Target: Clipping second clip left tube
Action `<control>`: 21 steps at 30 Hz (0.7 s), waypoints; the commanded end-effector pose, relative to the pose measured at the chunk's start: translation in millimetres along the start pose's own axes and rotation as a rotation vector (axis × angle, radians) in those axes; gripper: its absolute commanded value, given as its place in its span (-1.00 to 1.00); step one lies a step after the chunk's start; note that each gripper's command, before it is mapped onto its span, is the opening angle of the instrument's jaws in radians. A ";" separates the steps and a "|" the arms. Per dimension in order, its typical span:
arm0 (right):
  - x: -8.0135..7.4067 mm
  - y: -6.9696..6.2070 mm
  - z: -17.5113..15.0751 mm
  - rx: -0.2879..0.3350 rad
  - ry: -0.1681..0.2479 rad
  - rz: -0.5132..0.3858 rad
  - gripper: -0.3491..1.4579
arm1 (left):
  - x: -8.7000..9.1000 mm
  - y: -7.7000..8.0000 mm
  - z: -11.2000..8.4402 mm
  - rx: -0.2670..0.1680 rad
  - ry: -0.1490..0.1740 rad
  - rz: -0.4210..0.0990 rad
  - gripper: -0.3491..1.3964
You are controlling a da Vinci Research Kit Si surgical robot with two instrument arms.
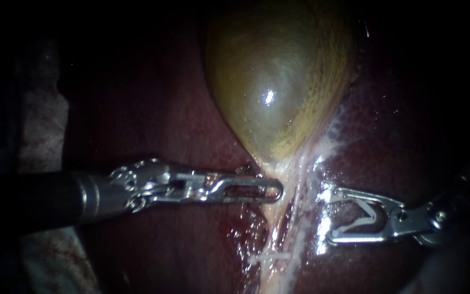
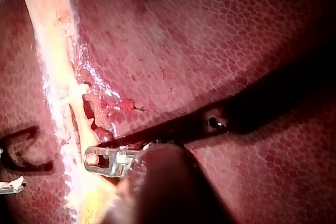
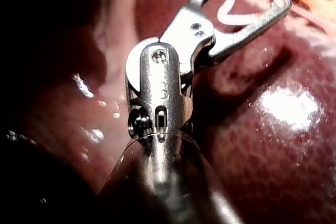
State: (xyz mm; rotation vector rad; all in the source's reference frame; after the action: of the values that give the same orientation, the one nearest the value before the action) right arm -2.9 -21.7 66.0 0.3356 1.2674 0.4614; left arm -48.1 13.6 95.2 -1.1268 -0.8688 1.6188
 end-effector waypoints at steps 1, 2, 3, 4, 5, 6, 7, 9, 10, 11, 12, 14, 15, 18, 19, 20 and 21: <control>0.0 0.0 0.0 0.000 0.001 0.000 0.05 | 0.0 0.0 0.0 0.000 0.000 0.000 -1.00; 0.0 0.0 0.0 0.000 0.001 0.000 0.05 | 0.0 0.0 0.0 0.000 0.000 0.000 -1.00; 0.0 0.0 0.0 0.000 0.001 0.000 0.05 | 0.0 0.0 0.0 0.000 0.000 0.000 -1.00; 0.0 0.0 0.0 0.000 0.001 0.000 0.05 | 0.0 0.0 0.0 0.000 0.000 0.000 -1.00; 0.0 0.0 0.0 0.000 0.001 0.000 0.05 | 0.0 0.1 0.0 0.000 0.000 0.000 -1.00; 0.0 0.0 0.0 0.000 0.001 0.000 0.05 | 0.0 0.1 0.0 0.000 0.000 0.000 -1.00; 0.0 0.0 0.0 0.000 0.001 0.000 0.05 | 0.0 0.1 0.0 0.000 0.000 0.000 -1.00; 0.0 0.0 0.0 0.000 0.001 0.000 0.05 | 0.1 0.2 -0.1 0.000 0.000 -0.001 -1.00; 0.0 0.0 0.0 0.000 0.001 0.000 0.05 | 0.1 0.2 -0.1 0.000 0.000 -0.001 -1.00; 0.0 0.0 0.0 0.000 0.001 0.000 0.05 | 0.1 0.2 -0.1 0.000 0.000 -0.001 -1.00; 0.0 0.0 0.0 0.000 0.001 0.000 0.05 | 0.1 0.3 -0.1 0.000 0.000 -0.002 -1.00; 0.0 -0.1 0.1 0.000 0.001 0.000 0.05 | 0.1 0.4 -0.1 0.000 0.000 -0.002 -1.00; 0.0 -0.1 0.1 0.000 0.001 0.001 0.05 | 0.1 0.5 -0.2 0.000 0.000 -0.002 -1.00; 0.1 -0.2 0.2 0.005 0.002 0.001 0.05 | 0.3 0.8 -0.3 0.000 -0.001 -0.005 -1.00; 0.1 -0.2 0.2 0.005 0.002 0.001 0.05 | 0.4 1.0 -0.4 -0.001 -0.001 -0.006 -1.00; 0.1 -0.2 0.3 0.004 0.002 0.001 0.05 | 0.5 1.2 -0.5 -0.001 -0.002 -0.007 -1.00; 0.1 -0.3 0.3 0.004 0.002 0.001 0.05 | 0.6 1.5 -0.6 -0.001 -0.002 -0.009 -1.00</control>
State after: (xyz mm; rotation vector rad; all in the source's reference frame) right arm -2.4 -21.8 65.8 0.3409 1.2721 0.4595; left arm -48.0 13.8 93.1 -1.1204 -0.8758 1.6122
